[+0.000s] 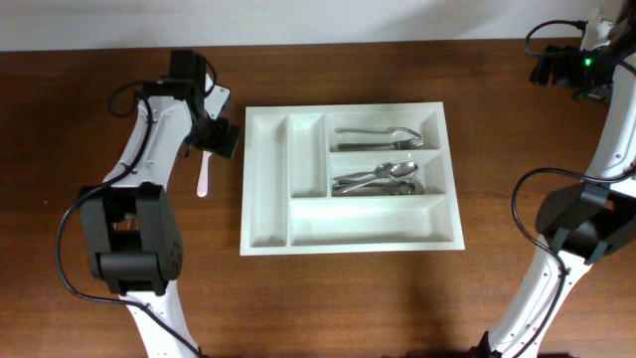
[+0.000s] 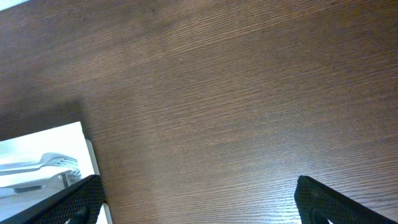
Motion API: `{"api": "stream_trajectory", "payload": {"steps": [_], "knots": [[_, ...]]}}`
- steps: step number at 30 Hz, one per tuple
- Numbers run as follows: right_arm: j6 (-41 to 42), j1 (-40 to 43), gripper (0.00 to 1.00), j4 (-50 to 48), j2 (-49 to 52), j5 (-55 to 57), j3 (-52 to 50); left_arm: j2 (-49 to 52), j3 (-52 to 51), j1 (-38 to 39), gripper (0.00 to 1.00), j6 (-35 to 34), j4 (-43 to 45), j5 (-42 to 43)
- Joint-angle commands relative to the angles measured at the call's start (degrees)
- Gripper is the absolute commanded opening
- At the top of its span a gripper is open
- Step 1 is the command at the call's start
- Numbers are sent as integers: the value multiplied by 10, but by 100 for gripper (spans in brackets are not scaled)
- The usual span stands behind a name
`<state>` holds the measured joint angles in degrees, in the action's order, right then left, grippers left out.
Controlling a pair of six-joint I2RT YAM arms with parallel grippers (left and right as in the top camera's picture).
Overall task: Pack container
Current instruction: 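Lower the left gripper onto the white plastic knife and grasp it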
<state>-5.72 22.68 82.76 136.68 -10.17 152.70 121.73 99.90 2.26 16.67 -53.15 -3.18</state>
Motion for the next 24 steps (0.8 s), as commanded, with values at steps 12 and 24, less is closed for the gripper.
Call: {"api": "stream_trajectory", "payload": {"steps": [12, 24], "knots": [[7, -2, 99, 0, -13, -1, 10, 21, -101, -10, 78, -4, 71, 9], [7, -2, 99, 0, -13, -1, 10, 50, -117, -19, 70, -10, 66, 24]]}}
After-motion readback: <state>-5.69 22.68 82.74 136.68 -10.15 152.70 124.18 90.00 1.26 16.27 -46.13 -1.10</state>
